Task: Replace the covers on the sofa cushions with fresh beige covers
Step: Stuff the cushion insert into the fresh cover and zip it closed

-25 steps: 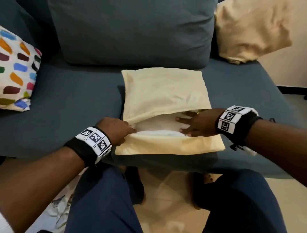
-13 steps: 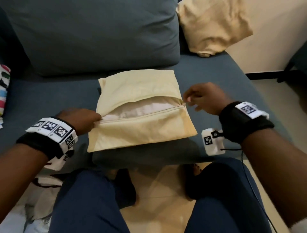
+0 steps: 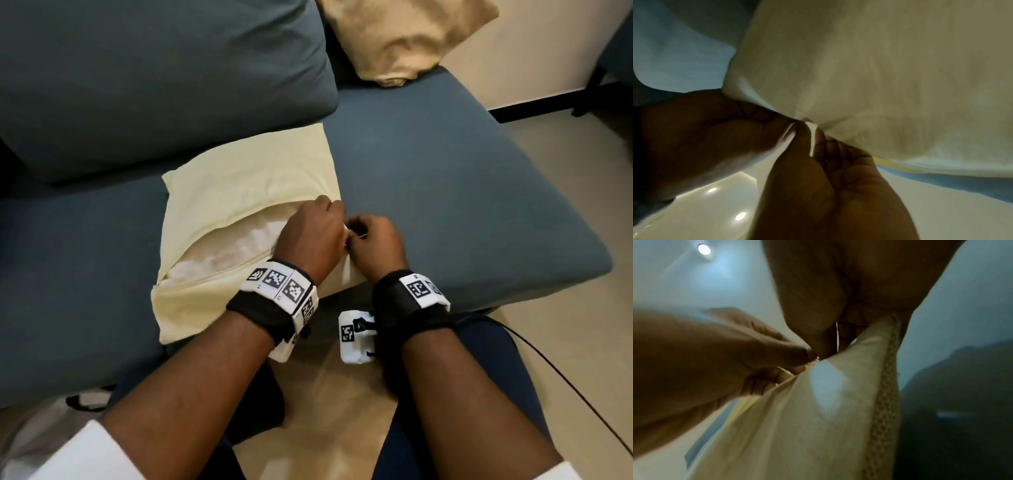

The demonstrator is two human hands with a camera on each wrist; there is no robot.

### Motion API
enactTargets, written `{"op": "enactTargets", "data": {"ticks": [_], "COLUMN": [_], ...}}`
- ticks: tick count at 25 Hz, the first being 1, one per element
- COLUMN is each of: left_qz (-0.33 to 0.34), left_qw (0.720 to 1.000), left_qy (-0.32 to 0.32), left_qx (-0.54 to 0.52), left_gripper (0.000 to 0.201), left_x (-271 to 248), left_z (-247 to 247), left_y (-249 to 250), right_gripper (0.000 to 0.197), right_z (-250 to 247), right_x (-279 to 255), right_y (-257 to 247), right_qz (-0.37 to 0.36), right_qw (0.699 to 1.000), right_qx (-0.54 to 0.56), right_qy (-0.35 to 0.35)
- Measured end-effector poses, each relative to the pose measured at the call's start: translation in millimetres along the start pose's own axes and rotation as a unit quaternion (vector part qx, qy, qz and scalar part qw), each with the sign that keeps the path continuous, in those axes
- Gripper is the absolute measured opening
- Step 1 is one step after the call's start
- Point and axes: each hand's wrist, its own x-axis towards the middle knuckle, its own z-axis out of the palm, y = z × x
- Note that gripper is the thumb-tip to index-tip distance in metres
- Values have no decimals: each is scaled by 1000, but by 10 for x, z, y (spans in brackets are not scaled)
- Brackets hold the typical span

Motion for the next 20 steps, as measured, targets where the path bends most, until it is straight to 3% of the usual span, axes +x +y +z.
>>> {"op": "enactTargets", "data": {"ticks": [5, 8, 11, 14, 16, 20], "left_qz": [-33, -38, -27, -80, -139, -185], "left_qw": [999, 999, 999, 989, 959, 959], "left_qy": [25, 31, 41, 58, 65, 58], "left_qx": [-20, -11, 16, -111, -239, -206], "left_gripper": [34, 28, 20, 20, 20, 17], "left_x": [125, 181, 240, 250, 219, 156], "left_z": [200, 210, 173, 146, 138, 70], "left_y": [-130, -161, -180, -245, -244, -212], "right_gripper": [7, 5, 15, 20, 26, 18], "right_z": [-57, -71, -41, 7, 40, 45], "right_x": [154, 189, 219, 253, 263, 316], "right_y": [51, 32, 71, 62, 54, 77], "right_qz": [-30, -53, -49, -15, 3, -1], "right_qw": [998, 995, 994, 997, 998, 995], "right_qx": [55, 78, 87, 69, 52, 90], "right_qy": [-25, -41, -50, -23, -20, -40]}}
